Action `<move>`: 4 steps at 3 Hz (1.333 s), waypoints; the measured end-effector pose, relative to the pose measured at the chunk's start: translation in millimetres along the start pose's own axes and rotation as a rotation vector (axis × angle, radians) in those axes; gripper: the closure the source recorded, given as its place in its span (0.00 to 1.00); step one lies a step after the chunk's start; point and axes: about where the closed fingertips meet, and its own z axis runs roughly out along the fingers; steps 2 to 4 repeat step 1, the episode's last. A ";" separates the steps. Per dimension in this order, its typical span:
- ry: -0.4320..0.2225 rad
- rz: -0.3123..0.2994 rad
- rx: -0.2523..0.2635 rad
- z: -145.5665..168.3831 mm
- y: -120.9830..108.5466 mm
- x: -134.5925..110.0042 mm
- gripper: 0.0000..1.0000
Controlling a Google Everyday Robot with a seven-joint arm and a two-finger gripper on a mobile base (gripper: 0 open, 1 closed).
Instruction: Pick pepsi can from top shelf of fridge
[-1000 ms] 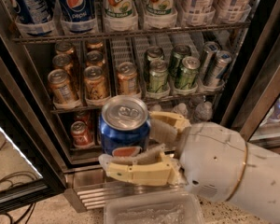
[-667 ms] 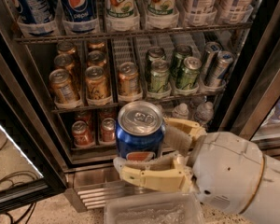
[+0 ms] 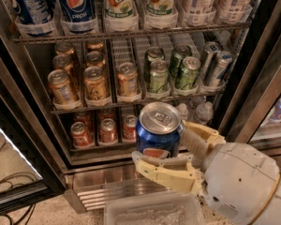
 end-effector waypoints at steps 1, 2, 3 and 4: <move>-0.001 0.000 0.004 -0.5 -0.8 -0.4 1.00; -0.001 0.000 0.004 -0.5 -0.8 -0.4 1.00; -0.001 0.000 0.004 -0.5 -0.8 -0.4 1.00; -0.001 0.000 0.004 -0.5 -0.8 -0.4 1.00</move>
Offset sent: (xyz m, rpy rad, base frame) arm 0.0000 0.0000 0.0000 0.0000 0.0000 0.0000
